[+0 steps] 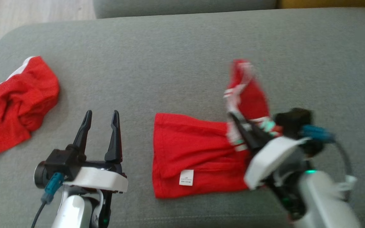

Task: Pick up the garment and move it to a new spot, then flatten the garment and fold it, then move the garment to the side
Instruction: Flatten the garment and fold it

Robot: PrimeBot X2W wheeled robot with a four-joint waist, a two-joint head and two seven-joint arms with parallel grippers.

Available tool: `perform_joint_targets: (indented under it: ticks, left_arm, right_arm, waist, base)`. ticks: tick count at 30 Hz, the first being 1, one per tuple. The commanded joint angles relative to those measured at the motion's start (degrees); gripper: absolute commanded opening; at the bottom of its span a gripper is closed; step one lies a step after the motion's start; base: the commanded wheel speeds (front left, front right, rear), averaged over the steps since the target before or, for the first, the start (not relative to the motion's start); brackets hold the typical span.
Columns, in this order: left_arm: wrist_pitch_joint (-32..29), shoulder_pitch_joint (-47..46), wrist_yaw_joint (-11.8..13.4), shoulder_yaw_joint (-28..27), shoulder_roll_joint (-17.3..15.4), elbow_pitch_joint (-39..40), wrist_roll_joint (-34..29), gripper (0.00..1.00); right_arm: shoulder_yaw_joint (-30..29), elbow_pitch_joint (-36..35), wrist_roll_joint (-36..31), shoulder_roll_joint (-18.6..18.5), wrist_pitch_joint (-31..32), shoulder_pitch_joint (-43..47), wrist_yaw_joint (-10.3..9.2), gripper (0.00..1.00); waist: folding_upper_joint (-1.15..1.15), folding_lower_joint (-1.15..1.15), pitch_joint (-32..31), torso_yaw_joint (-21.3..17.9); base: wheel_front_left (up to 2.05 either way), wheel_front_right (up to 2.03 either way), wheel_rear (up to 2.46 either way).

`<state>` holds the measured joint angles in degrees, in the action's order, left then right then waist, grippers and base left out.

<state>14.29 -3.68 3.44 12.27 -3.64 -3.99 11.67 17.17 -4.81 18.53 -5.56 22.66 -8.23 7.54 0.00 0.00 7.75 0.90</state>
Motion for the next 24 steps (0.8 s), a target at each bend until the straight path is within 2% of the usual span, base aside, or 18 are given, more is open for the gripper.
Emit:
perform_joint_targets:
  ticks: [1,2,10,15,17,21,24]
  left_arm:
    - [0.71,-1.76,-0.34,-1.84,-0.18,1.59,-0.58,1.00]
    - [0.71,-1.76,-0.34,-1.84,-0.18,1.59,-0.58,1.00]
    - [0.71,-2.84,-0.54,-0.87,0.32,1.00,-0.25,1.00]
    - [0.71,-3.20,-0.34,-0.79,0.50,0.98,-0.10,1.00]
    - [0.71,-3.25,-0.25,-0.84,0.55,0.98,-0.11,1.00]
    - [0.71,-3.25,-0.15,-1.20,0.61,0.85,-0.32,1.00]
    - [0.71,-3.28,-0.23,-1.53,0.63,0.68,-0.54,1.00]
  right_arm:
    - [3.93,0.24,1.18,1.46,-1.28,-3.51,-0.05,0.00]
    - [3.93,0.24,1.18,1.46,-1.28,-3.51,-0.05,0.00]
    - [12.56,14.06,7.97,2.65,-8.64,-6.16,-0.05,0.00]
    - [16.33,19.99,11.61,2.67,-13.17,-8.97,-0.05,0.00]
    - [17.89,20.90,13.05,2.67,-14.95,-10.20,-0.05,1.00]
    - [22.31,19.54,14.62,2.68,-18.74,-13.19,-0.05,1.00]
    - [23.24,16.96,14.25,2.68,-20.66,-14.08,-0.05,1.00]
  waist:
    - [0.00,0.00,0.57,1.35]
    - [0.00,0.00,0.57,1.35]
    - [0.00,0.00,2.25,5.63]
    - [0.00,0.00,3.09,6.22]
    - [0.00,0.00,3.33,6.08]
    - [0.00,0.00,3.17,5.19]
    - [0.00,0.00,2.77,4.57]
  base:
    - [0.00,0.00,0.00]
    - [0.00,0.00,0.00]
    - [0.00,0.00,0.00]
    - [0.00,0.00,0.00]
    - [0.00,0.00,0.00]
    - [0.00,0.00,0.00]
    - [0.00,0.00,0.00]
